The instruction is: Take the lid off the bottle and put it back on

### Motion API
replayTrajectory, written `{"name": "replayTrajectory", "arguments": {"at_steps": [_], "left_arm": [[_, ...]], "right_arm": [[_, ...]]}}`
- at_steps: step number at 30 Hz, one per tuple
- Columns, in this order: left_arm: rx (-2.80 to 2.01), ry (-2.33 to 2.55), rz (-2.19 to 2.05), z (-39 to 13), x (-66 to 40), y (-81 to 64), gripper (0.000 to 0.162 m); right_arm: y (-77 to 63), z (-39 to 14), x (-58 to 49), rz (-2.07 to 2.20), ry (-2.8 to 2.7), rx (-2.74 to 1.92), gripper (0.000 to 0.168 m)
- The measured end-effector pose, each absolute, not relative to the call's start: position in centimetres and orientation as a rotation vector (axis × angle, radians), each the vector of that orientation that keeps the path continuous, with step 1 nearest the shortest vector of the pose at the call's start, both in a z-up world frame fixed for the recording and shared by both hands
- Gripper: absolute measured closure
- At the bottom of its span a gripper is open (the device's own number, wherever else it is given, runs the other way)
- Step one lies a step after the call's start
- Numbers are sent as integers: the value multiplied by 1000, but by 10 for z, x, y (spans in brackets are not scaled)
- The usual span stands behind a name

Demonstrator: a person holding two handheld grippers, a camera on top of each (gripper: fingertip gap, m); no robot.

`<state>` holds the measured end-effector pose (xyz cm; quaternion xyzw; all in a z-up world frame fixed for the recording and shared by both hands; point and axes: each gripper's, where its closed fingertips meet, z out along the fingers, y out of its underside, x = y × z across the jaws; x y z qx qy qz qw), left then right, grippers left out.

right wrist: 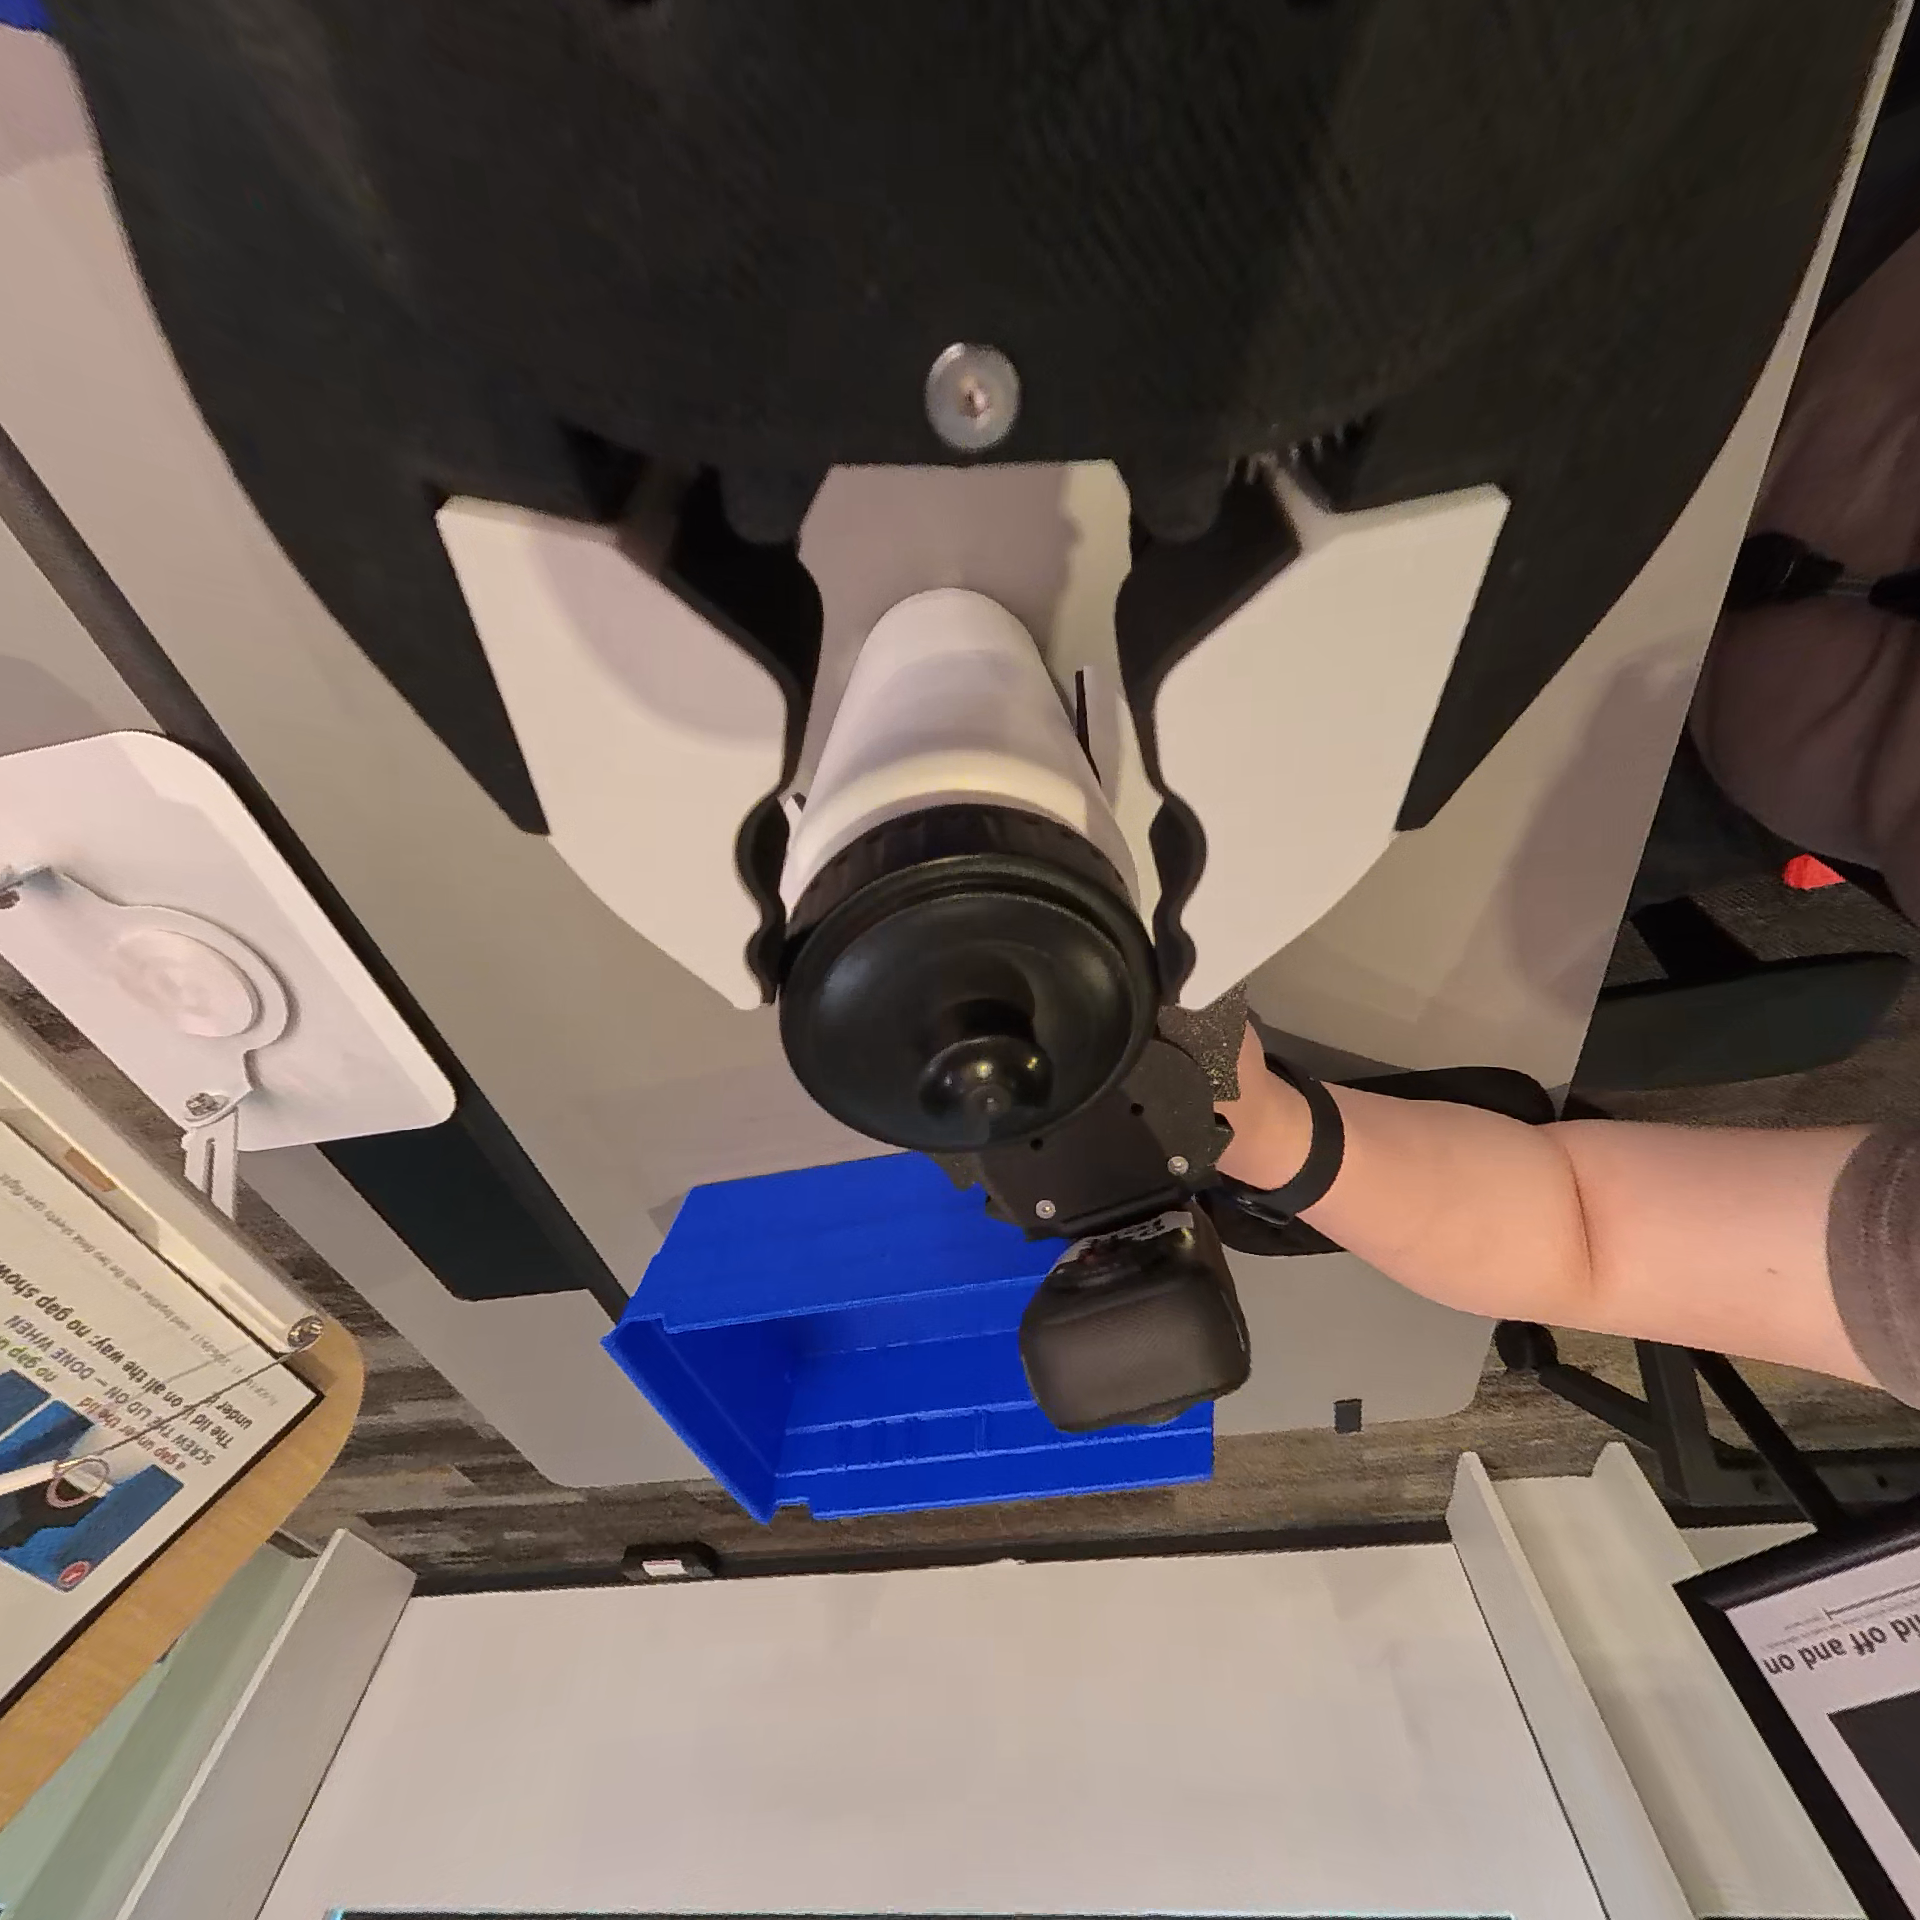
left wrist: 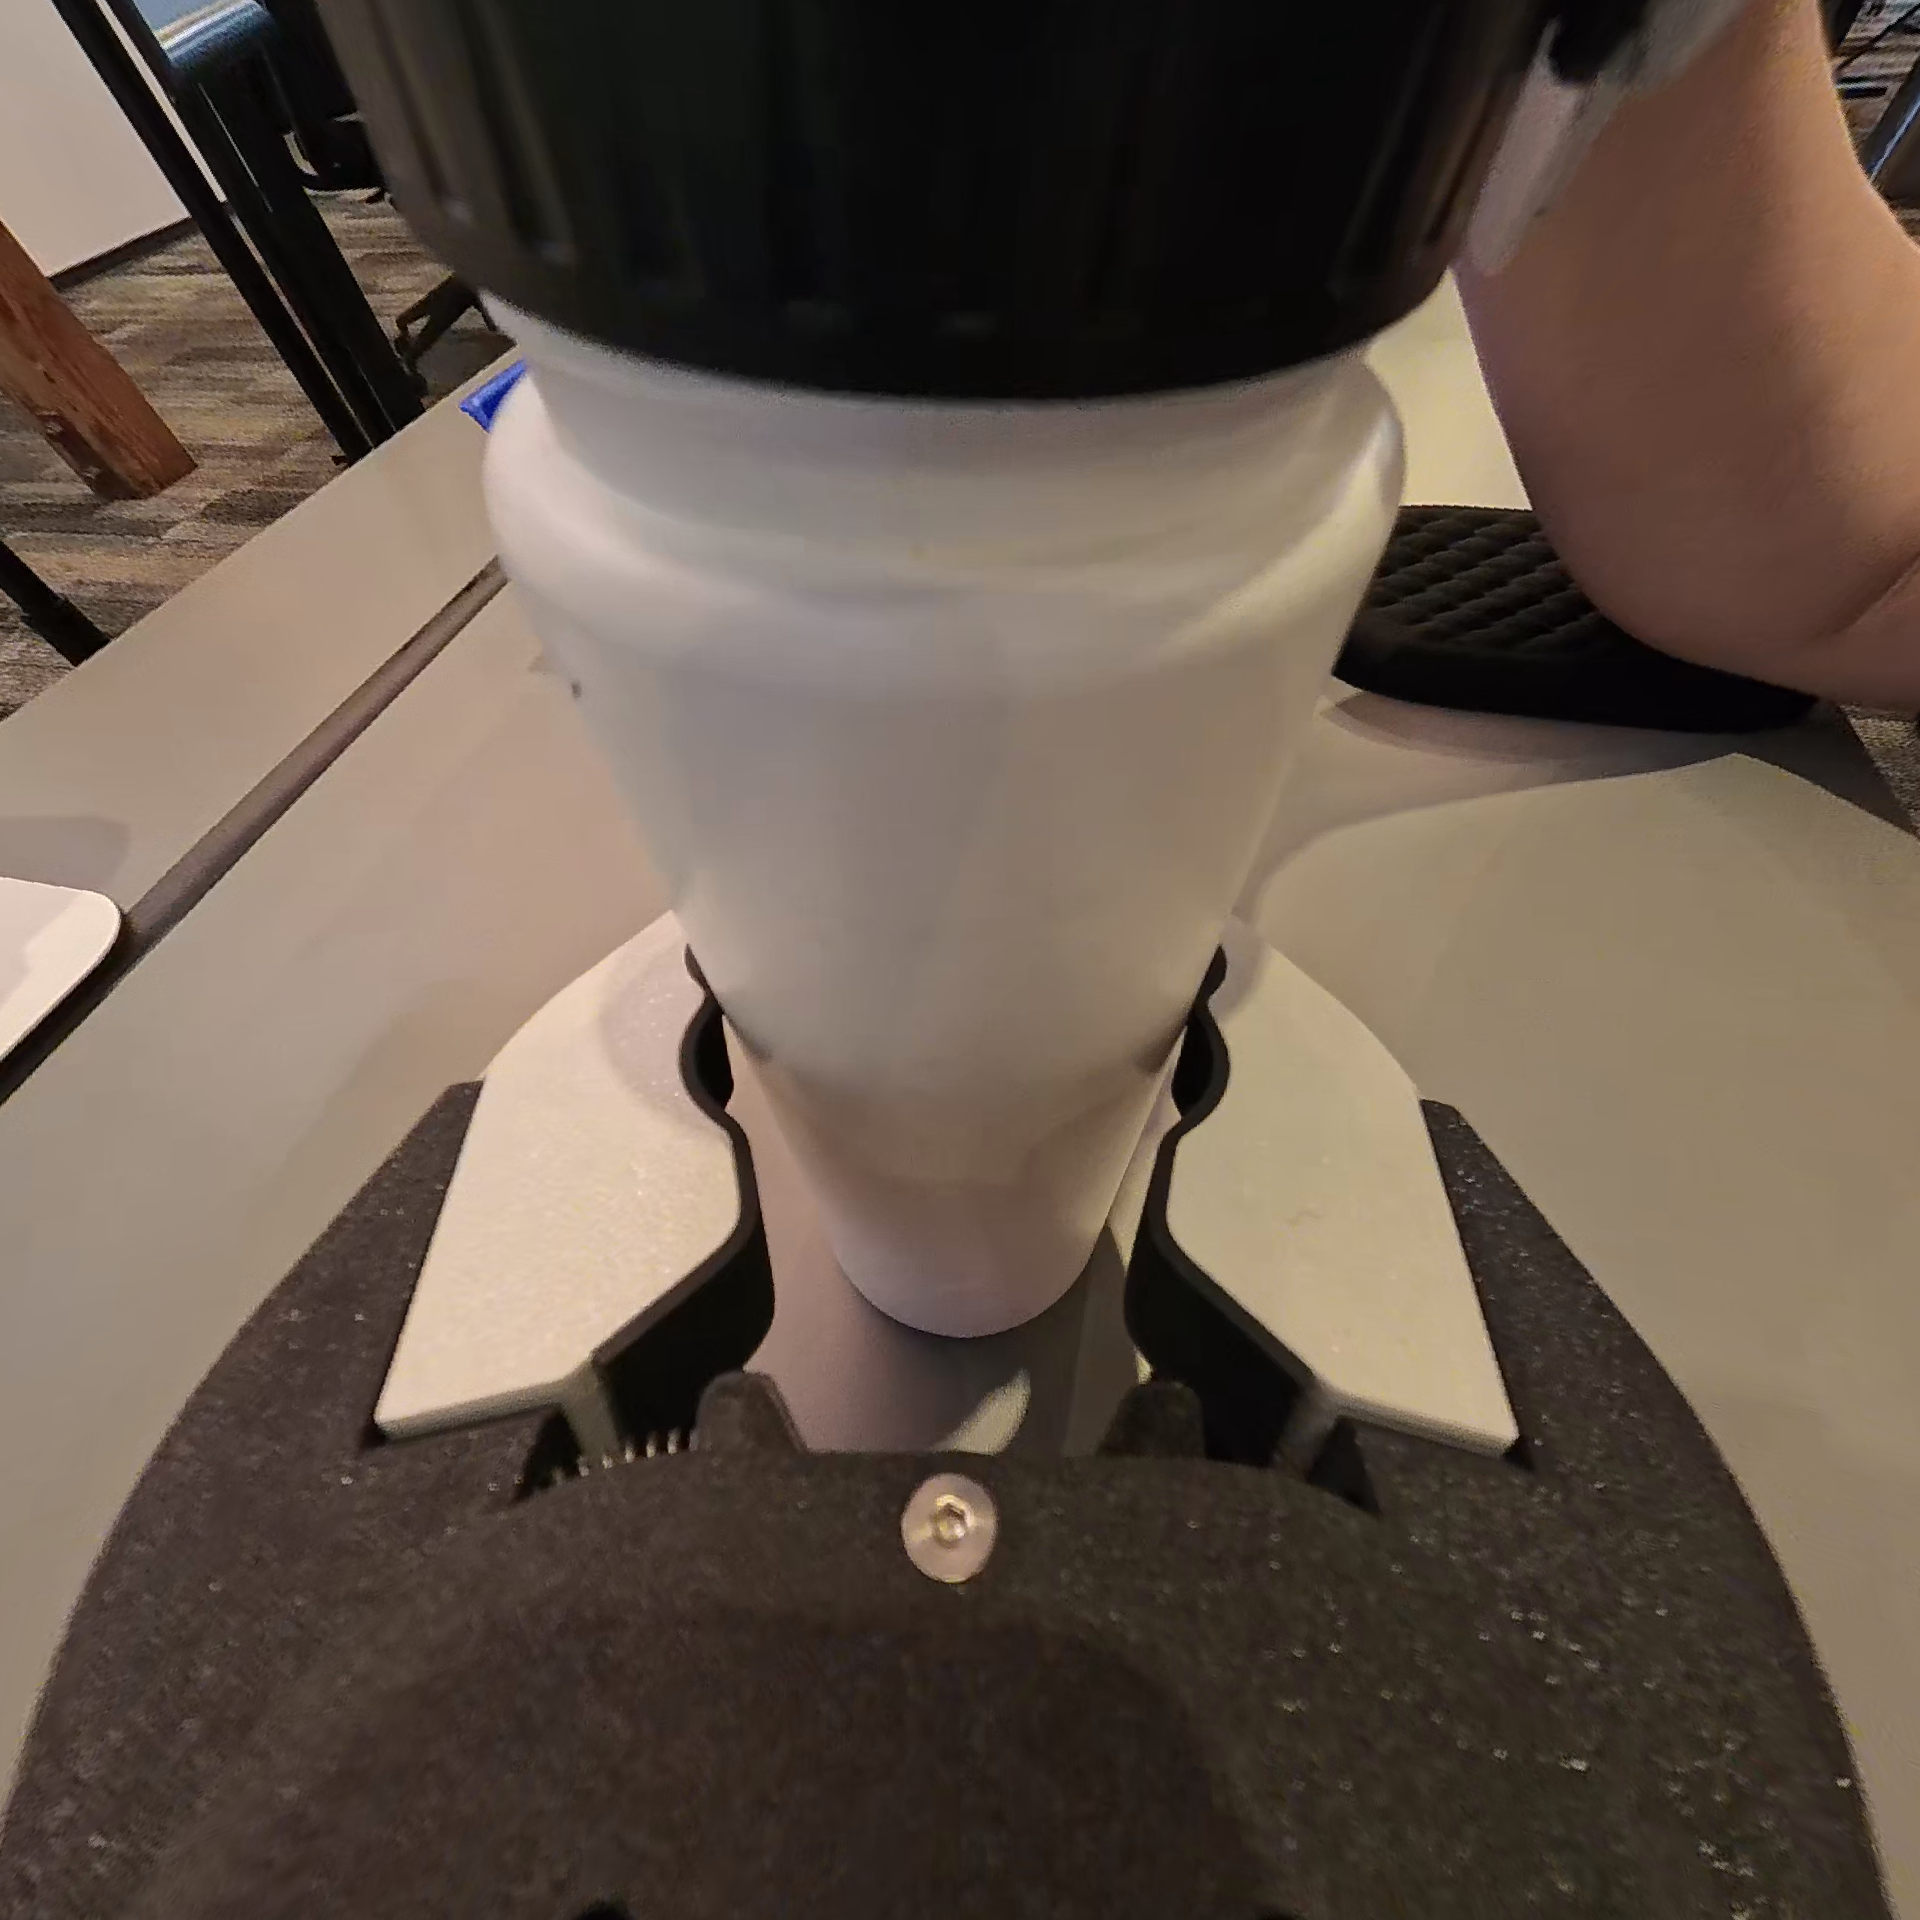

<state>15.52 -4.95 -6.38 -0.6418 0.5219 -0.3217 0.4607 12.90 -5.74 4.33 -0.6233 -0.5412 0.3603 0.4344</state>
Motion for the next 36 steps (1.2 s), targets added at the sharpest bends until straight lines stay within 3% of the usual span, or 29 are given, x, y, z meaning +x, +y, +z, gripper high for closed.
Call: {"name": "replayTrajectory", "arguments": {"at_steps": [32, 36], "left_arm": [[-1732, 933, -600, -63, 136, -16, 77], [-1678, 1051, -696, -63, 144, -24, 77]], "right_arm": [[-27, 39, 112, 702, -1024, -1607, 99], [-33, 51, 125, 761, -1156, -1523, 87]]}}
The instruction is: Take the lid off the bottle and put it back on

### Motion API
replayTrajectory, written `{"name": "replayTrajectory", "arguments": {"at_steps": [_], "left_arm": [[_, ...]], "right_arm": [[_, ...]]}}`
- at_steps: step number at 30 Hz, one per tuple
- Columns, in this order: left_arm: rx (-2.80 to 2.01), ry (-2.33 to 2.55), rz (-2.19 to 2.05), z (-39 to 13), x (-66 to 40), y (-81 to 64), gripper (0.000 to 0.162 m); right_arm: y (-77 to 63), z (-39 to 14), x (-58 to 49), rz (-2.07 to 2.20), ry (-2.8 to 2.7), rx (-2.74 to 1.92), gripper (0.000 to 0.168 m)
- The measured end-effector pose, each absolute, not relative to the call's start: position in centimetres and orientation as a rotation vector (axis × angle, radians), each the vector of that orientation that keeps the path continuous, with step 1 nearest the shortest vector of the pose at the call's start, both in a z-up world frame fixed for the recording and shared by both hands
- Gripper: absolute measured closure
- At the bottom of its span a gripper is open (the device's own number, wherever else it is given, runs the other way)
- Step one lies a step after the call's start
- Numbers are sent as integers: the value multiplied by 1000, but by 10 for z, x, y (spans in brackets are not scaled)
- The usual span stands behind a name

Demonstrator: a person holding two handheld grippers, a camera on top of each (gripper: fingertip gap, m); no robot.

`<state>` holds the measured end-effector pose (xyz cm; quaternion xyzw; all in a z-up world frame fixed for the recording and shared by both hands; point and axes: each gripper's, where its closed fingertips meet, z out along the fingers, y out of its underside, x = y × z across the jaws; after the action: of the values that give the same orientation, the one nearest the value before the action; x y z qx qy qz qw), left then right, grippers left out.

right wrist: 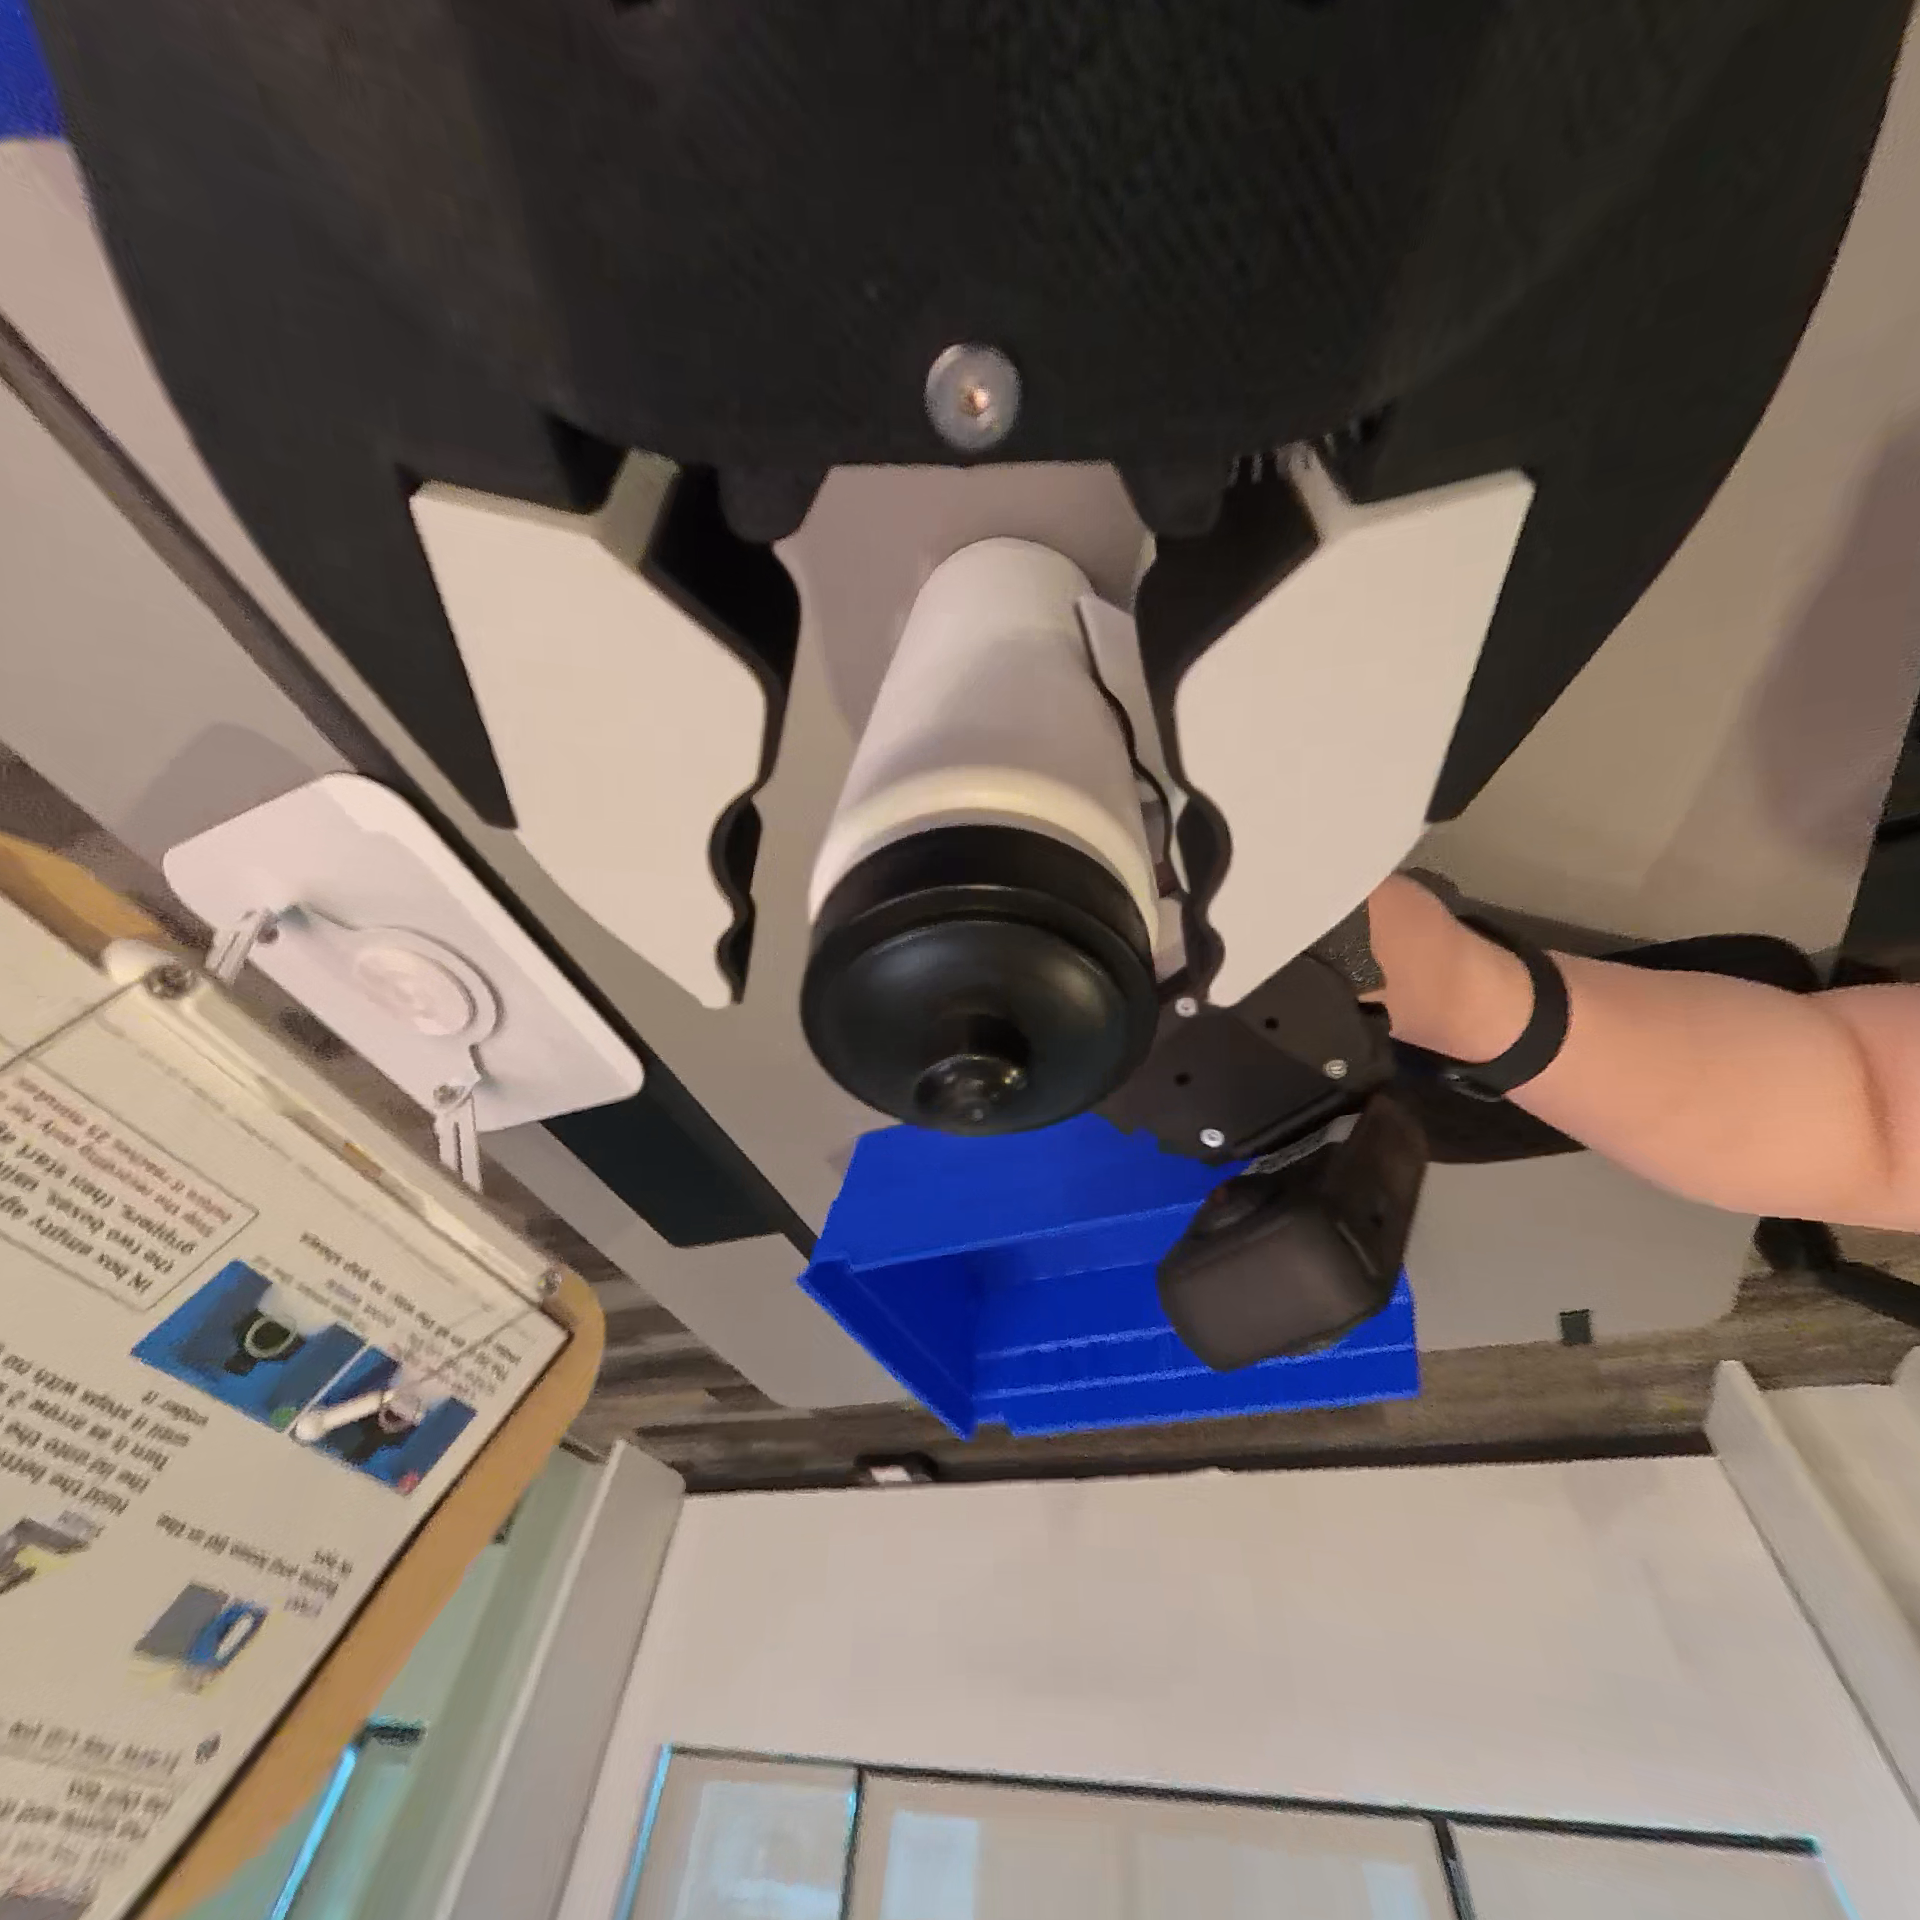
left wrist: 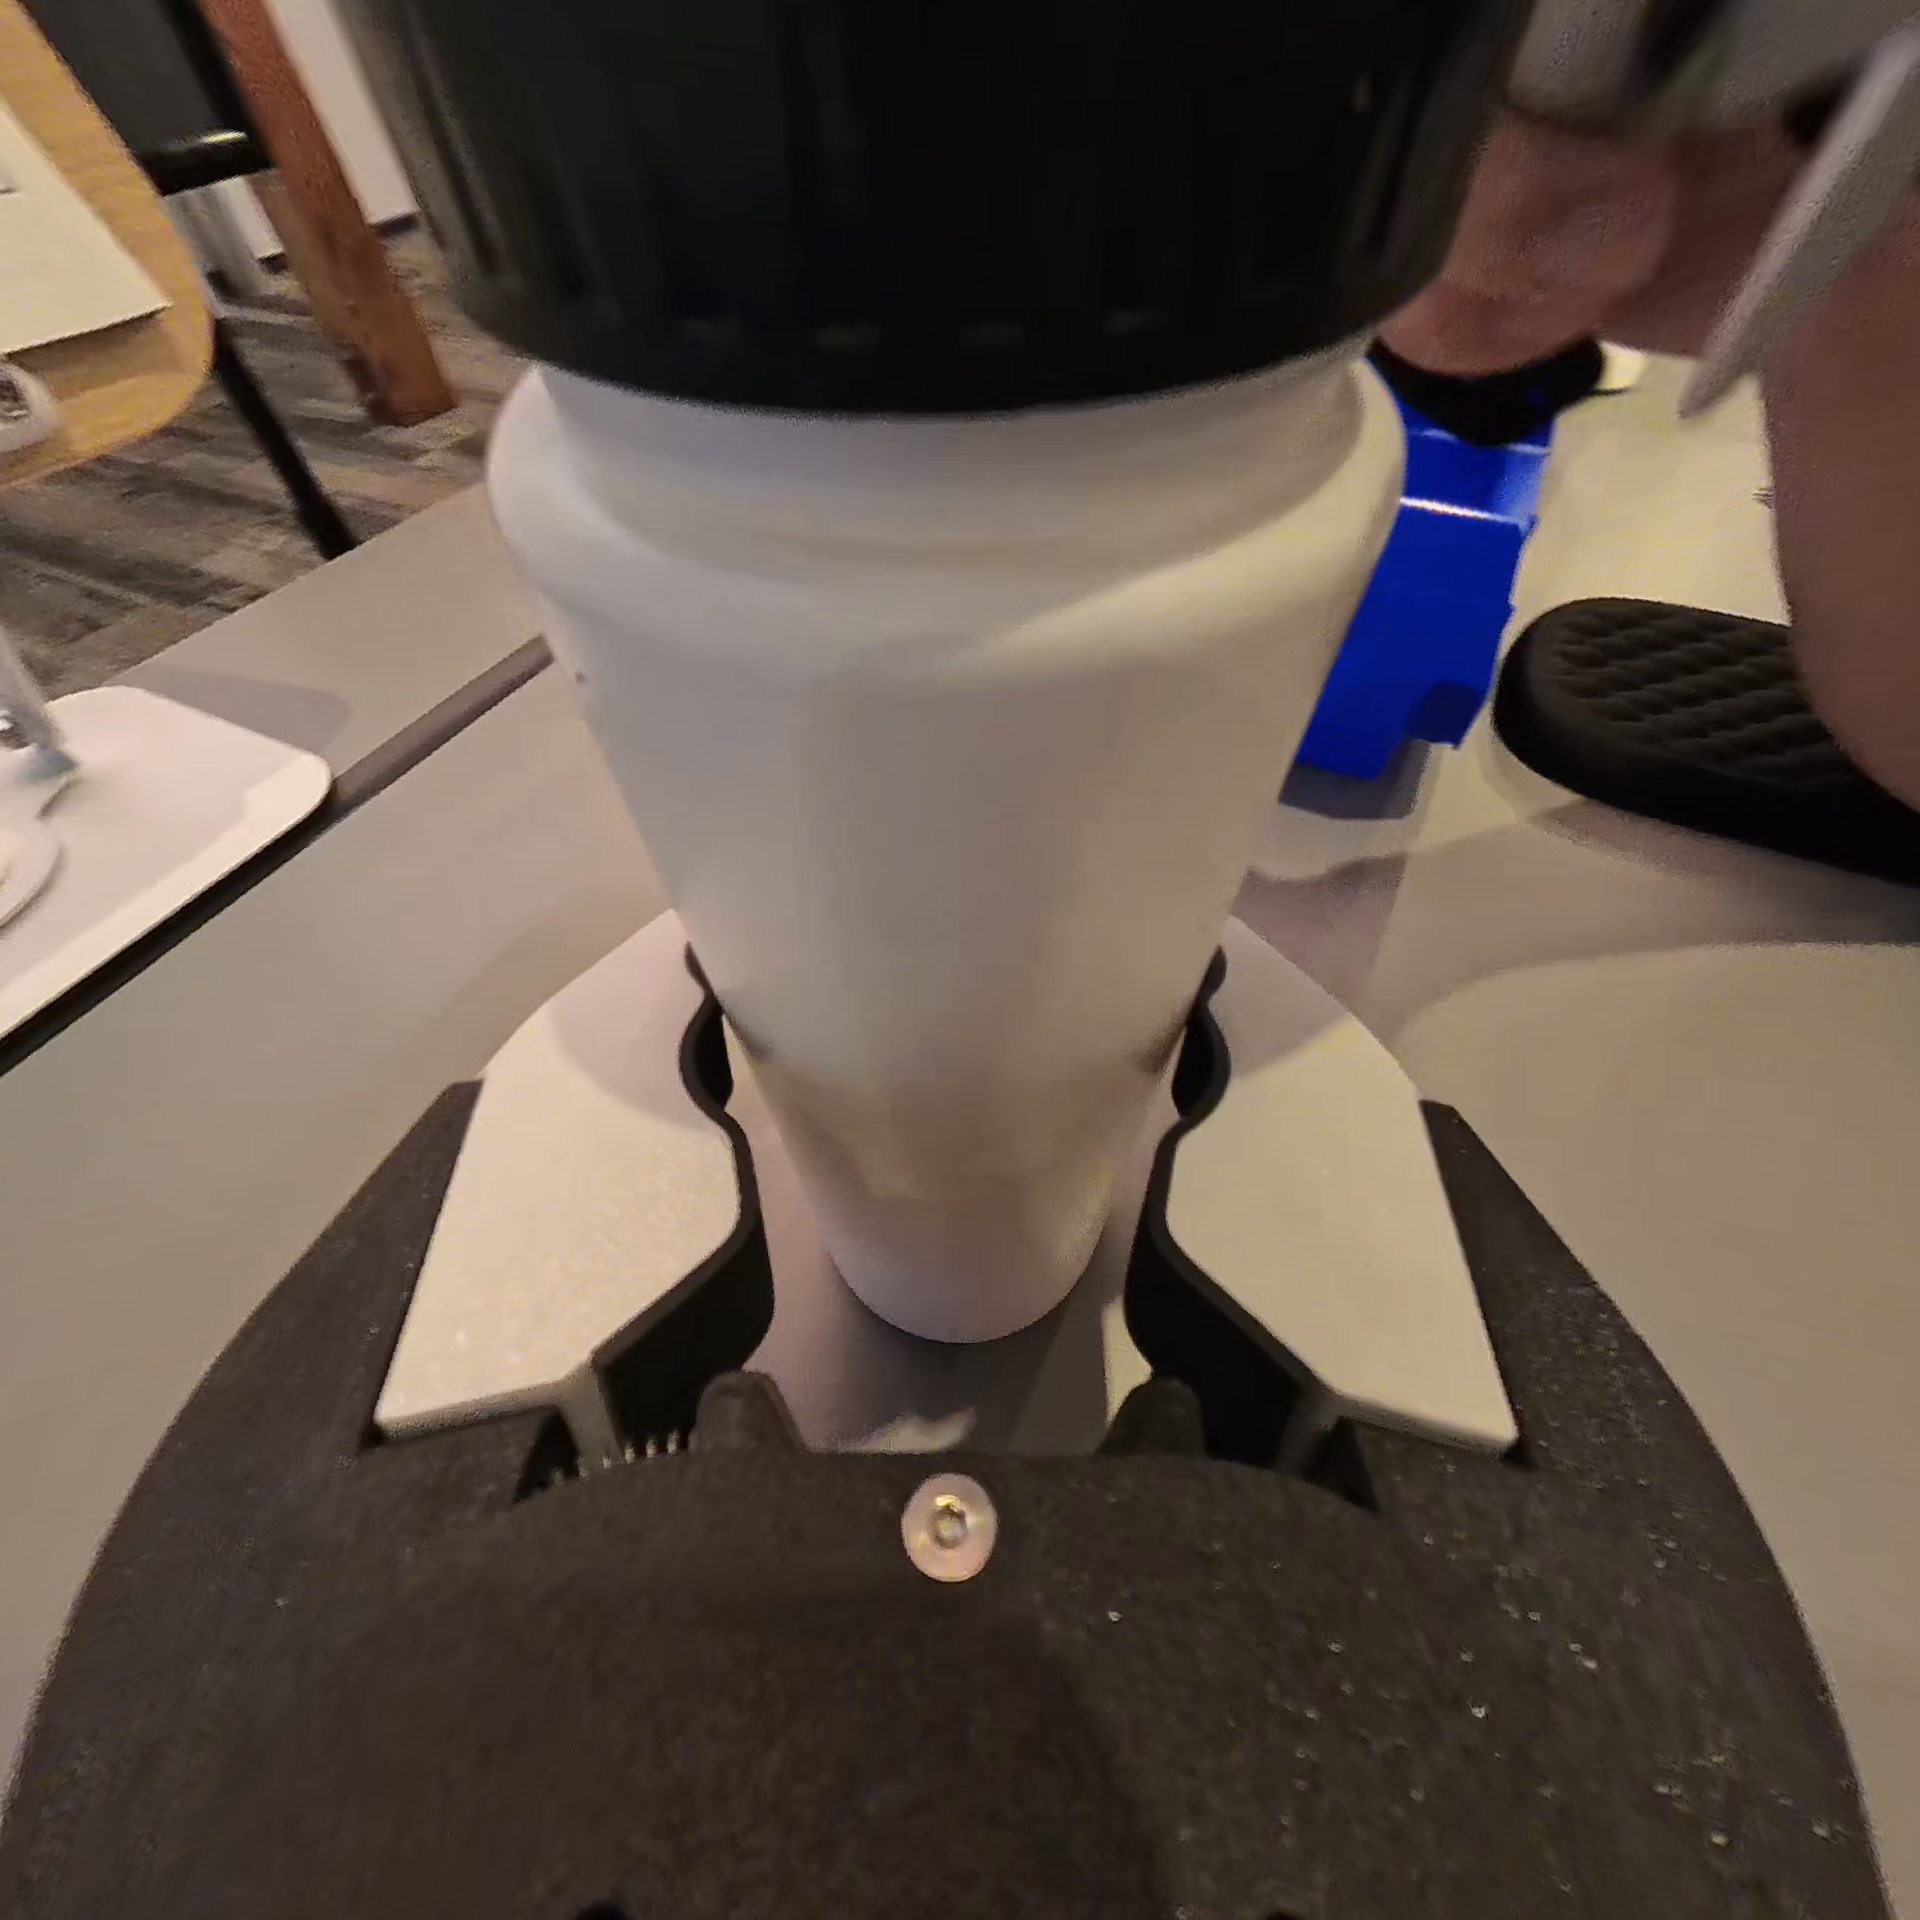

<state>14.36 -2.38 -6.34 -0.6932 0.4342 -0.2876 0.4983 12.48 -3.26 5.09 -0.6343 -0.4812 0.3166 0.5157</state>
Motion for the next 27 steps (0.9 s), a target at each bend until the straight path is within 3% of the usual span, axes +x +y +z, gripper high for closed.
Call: {"name": "replayTrajectory", "arguments": {"at_steps": [6, 11, 27], "left_arm": [[-1615, 1173, -791, -64, 153, -39, 77], [-1598, 1208, -810, -64, 158, -45, 77], [-1731, 990, -604, -65, 139, -20, 77]], "right_arm": [[-49, 56, 131, 1017, -1253, -1417, 87], [-50, 42, 124, 976, -1319, -1443, 95], [-29, 39, 109, 720, -1045, -1560, 96]]}}
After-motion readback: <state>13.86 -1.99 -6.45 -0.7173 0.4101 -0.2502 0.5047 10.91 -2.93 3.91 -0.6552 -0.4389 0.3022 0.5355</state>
